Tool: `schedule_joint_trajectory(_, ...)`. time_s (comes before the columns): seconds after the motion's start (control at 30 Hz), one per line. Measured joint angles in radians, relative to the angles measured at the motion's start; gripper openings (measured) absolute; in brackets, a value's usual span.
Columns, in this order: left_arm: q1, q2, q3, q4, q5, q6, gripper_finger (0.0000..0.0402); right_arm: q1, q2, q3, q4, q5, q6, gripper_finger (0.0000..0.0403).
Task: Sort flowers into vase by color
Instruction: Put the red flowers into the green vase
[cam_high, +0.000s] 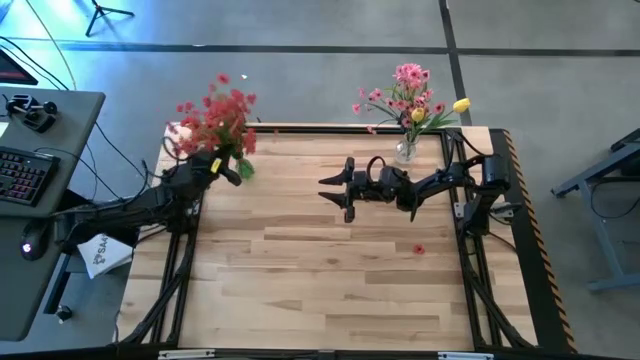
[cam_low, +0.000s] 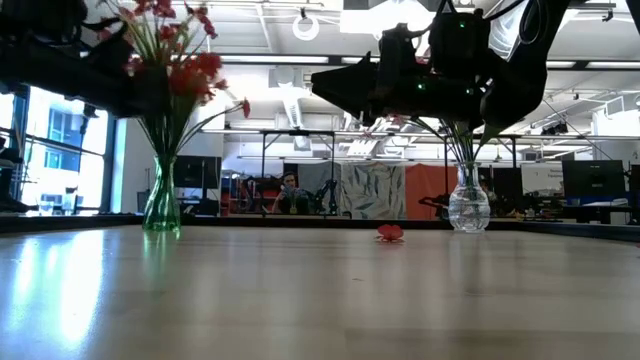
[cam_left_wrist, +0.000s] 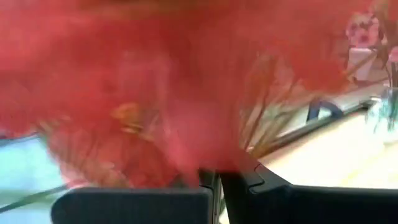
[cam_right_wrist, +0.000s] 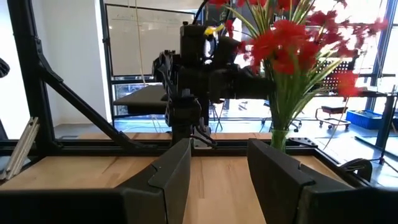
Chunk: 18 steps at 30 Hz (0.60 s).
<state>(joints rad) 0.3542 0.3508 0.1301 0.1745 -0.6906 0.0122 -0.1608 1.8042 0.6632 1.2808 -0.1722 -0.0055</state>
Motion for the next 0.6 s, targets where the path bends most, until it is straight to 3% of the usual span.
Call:
schedule_joint_trajectory(0.27, 0.0, 0.163, 0.001, 0.001, 0.0, -0.069, 0.0, 0.0, 0.0, 0.0, -0.018, 0.0, 0.006, 0.0155)
schedule_joint_trajectory(0.47, 0.0, 0.202, 0.002, 0.005, -0.002, -0.107, 0.0001, 0.0, 0.0, 0.0, -0.028, 0.001, 0.001, 0.0155)
schedule_joint_trajectory(0.6, 0.0, 0.206, 0.026, -0.062, 0.013, -0.117, 0.0023, 0.0, 0.0, 0.0, -0.031, 0.001, 0.003, 0.0155)
